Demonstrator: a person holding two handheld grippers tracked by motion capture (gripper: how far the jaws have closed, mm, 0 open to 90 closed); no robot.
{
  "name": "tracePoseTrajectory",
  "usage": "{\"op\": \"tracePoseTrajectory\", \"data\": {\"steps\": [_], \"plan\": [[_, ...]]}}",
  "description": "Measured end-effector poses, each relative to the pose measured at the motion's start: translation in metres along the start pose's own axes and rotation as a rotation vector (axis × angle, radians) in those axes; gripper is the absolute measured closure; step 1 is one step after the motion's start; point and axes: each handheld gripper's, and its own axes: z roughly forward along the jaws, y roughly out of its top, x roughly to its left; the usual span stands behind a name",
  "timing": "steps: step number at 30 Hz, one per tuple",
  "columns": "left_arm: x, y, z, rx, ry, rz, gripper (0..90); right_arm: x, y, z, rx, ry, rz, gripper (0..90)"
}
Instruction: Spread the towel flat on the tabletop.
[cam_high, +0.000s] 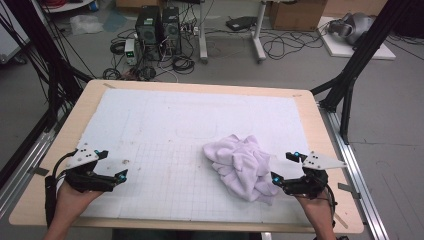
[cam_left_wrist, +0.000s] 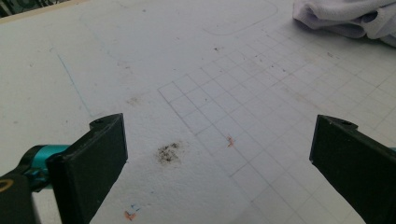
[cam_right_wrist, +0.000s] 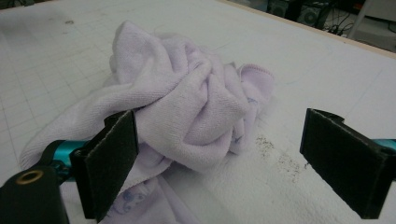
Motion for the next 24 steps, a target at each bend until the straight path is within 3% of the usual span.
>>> {"op": "tracePoseTrajectory", "data": {"steps": [24], "plan": [[0.0004,-0.0003,-0.0003,-0.002,-0.003,0.003,4.6,0.0022,0.0,-0.0025,-0.008,0.008,-0.008,10.8]]}}
